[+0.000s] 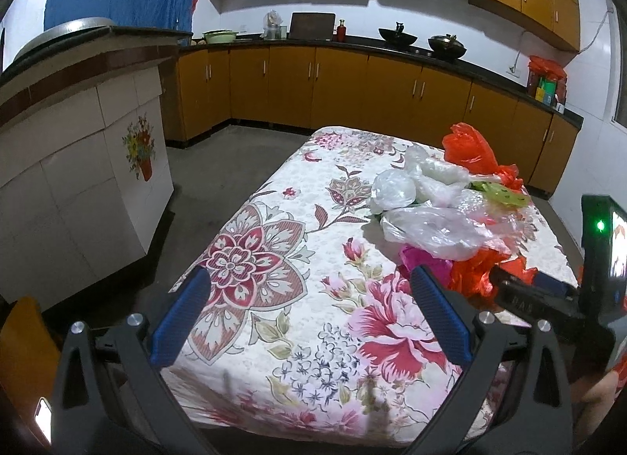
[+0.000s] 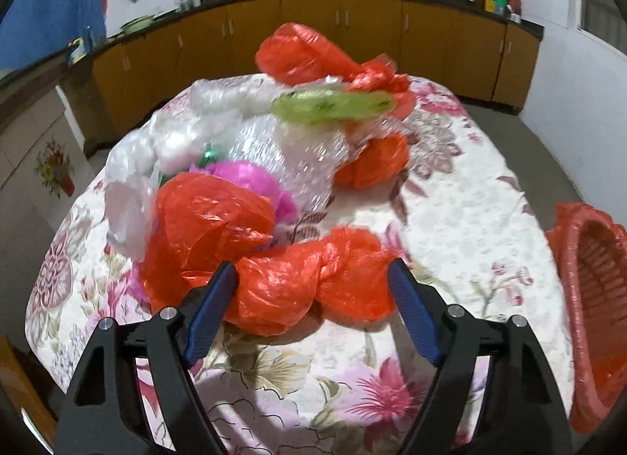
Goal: Collect trash
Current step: 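Grasp a red bag with the right gripper while the left gripper approaches a clear bag, then lift the red bag with the right gripper while the left gripper grasps a clear bag, then drop the red bag and clear bag into the red basket with both grippers, then grasp the pink bag with the right gripper, then grasp a white bag with the left gripper while the right gripper holds the pink bag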
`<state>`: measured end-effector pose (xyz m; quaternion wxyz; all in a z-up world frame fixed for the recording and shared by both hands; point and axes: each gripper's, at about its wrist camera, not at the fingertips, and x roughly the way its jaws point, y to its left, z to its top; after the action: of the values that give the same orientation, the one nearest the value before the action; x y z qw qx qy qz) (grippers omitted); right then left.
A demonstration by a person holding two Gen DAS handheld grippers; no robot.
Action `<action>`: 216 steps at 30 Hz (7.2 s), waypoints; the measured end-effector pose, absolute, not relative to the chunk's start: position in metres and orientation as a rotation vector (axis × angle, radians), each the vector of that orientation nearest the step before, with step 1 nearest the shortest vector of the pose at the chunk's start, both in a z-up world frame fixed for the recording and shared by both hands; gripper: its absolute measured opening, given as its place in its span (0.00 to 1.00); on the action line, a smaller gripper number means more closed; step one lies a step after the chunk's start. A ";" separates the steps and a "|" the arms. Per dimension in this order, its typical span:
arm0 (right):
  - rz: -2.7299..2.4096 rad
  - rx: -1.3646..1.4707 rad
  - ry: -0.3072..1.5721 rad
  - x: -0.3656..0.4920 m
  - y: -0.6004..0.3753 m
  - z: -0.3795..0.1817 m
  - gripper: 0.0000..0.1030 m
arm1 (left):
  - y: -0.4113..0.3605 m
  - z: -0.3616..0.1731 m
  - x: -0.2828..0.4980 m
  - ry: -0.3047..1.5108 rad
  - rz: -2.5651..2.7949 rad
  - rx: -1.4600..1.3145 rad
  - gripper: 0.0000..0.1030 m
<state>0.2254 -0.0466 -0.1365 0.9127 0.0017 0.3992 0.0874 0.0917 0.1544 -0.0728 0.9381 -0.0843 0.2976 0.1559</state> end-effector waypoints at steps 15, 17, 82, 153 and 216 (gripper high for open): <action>0.278 0.037 0.774 0.208 -0.069 -0.129 0.12 | 0.142 -0.079 0.109 0.619 0.281 -0.143 0.96; 0.257 0.037 0.758 0.203 -0.079 -0.124 0.11 | 0.137 -0.079 0.114 0.619 0.268 -0.136 0.96; 0.079 0.156 0.630 0.150 -0.200 -0.082 0.10 | 0.024 -0.048 0.156 0.610 -0.166 -0.102 0.12; 0.077 0.171 0.576 0.147 -0.228 -0.052 0.38 | 0.006 -0.075 0.178 0.603 -0.044 -0.020 0.65; 0.237 0.063 0.799 0.194 -0.172 -0.116 0.33 | 0.126 -0.106 0.234 0.687 -0.011 -0.118 0.68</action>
<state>0.1938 -0.1721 -0.1160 0.9139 0.0307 0.3879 0.1153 0.2335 0.1264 -0.1063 0.9398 -0.0577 0.3367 -0.0054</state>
